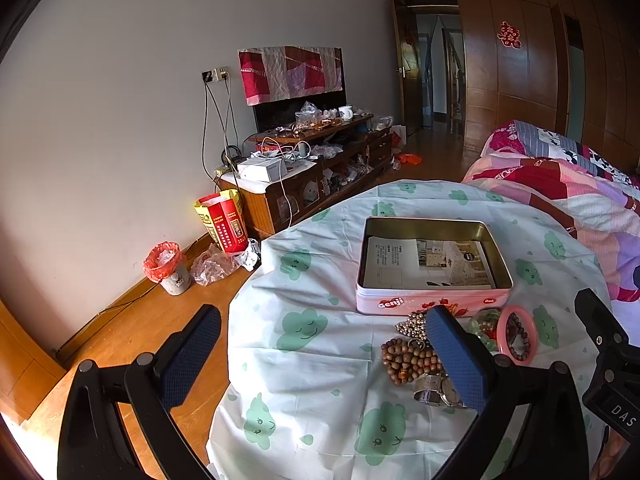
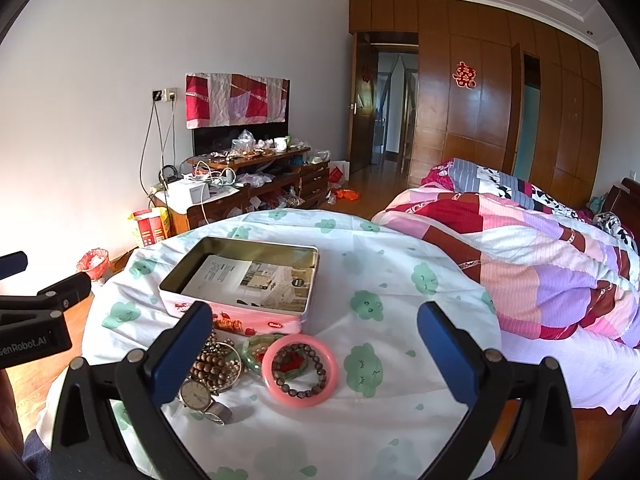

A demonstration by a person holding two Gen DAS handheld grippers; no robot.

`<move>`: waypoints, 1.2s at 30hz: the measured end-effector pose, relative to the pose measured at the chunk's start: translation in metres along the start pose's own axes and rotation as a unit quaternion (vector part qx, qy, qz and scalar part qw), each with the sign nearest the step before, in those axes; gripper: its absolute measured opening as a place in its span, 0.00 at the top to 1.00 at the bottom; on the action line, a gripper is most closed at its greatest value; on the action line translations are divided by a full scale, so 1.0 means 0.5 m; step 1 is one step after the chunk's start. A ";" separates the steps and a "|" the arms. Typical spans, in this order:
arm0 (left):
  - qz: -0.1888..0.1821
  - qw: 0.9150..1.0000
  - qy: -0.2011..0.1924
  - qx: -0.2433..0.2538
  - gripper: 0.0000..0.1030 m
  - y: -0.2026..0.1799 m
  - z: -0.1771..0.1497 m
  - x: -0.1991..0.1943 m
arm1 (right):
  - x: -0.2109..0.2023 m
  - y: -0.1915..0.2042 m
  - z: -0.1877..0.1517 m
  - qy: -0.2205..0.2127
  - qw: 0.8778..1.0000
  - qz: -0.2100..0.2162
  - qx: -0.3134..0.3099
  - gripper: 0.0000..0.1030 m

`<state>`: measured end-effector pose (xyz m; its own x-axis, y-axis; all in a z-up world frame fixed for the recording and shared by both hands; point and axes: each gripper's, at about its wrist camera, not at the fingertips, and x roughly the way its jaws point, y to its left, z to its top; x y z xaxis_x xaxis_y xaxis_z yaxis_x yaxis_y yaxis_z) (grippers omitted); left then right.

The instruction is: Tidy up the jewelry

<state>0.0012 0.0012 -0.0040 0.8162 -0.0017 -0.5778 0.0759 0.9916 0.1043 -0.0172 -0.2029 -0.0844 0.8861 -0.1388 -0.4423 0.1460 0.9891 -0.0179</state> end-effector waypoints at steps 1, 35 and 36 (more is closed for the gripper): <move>0.000 1.000 0.000 0.000 0.01 0.000 0.000 0.000 | 0.000 0.000 0.000 0.000 1.000 0.000 0.001 0.00; 0.003 1.000 0.000 0.004 0.01 -0.007 -0.009 0.008 | 0.006 0.008 -0.007 0.006 1.000 0.004 0.000 0.00; 0.003 1.000 0.000 0.004 0.01 -0.007 -0.010 0.008 | 0.006 0.009 -0.007 0.006 1.000 0.004 0.000 0.00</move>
<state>0.0016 -0.0016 -0.0107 0.8164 0.0038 -0.5775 0.0757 0.9906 0.1136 -0.0152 -0.1990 -0.0890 0.8818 -0.1308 -0.4530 0.1393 0.9901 -0.0147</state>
